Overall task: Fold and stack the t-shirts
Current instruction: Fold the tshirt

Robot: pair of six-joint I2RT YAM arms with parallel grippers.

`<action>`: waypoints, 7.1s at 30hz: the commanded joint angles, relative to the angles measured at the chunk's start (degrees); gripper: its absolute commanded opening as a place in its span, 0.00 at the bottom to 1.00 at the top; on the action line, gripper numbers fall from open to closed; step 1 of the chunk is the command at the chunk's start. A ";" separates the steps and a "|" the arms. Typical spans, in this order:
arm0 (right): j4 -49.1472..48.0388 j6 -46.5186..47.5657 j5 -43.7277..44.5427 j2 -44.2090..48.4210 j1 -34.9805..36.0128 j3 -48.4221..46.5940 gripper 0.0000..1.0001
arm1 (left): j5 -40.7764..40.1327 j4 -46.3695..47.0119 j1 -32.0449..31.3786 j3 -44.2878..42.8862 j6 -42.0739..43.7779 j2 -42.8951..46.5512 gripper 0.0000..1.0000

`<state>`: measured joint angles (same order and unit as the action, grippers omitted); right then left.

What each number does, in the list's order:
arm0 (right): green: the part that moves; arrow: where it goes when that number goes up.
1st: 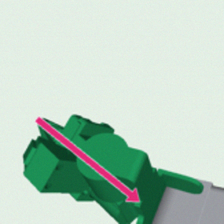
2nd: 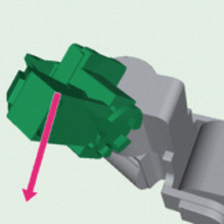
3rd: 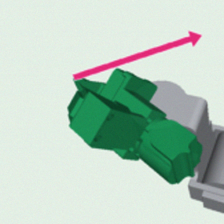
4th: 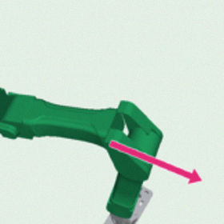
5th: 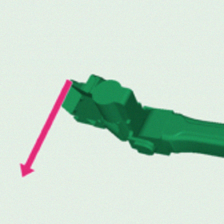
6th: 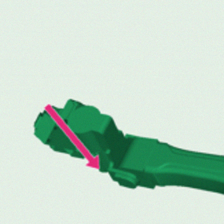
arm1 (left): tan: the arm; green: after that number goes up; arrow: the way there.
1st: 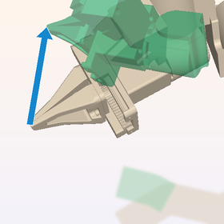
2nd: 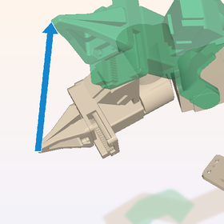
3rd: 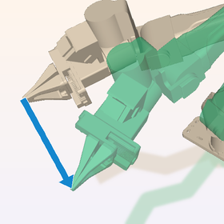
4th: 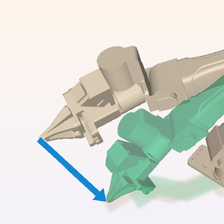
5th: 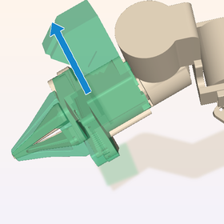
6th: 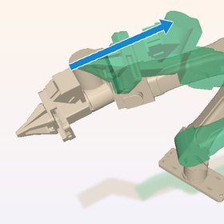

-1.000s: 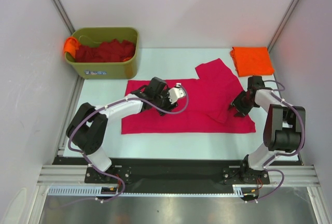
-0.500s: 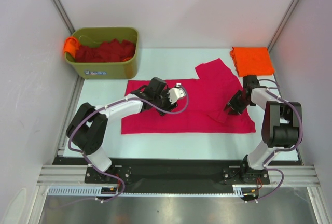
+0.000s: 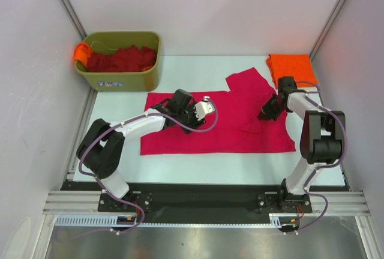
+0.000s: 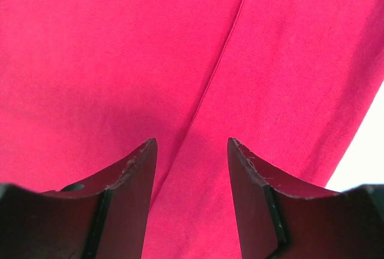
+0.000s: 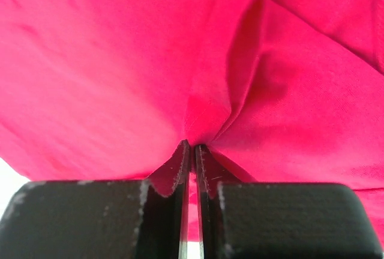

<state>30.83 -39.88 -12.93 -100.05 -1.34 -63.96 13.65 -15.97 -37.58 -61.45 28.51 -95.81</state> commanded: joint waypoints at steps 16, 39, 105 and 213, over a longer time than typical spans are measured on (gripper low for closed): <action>2.83 -2.75 2.03 -10.17 6.79 -15.84 0.49 | -0.38 1.11 0.41 -0.16 1.11 0.80 0.56; 13.81 9.01 8.33 0.54 5.65 -16.90 0.61 | 4.74 -6.70 13.58 -0.69 -4.26 5.72 0.57; 9.88 16.19 14.61 21.05 -14.86 -9.40 0.68 | 3.21 -25.39 35.02 -3.85 -0.63 18.56 0.73; 20.14 13.69 24.36 39.05 2.23 12.99 0.00 | 13.77 -28.42 37.32 -0.42 42.51 10.38 0.00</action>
<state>47.79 -25.47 12.25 -62.52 2.07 -48.07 27.14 -43.99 -0.60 -61.28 69.47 -87.33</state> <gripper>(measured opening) 0.011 0.014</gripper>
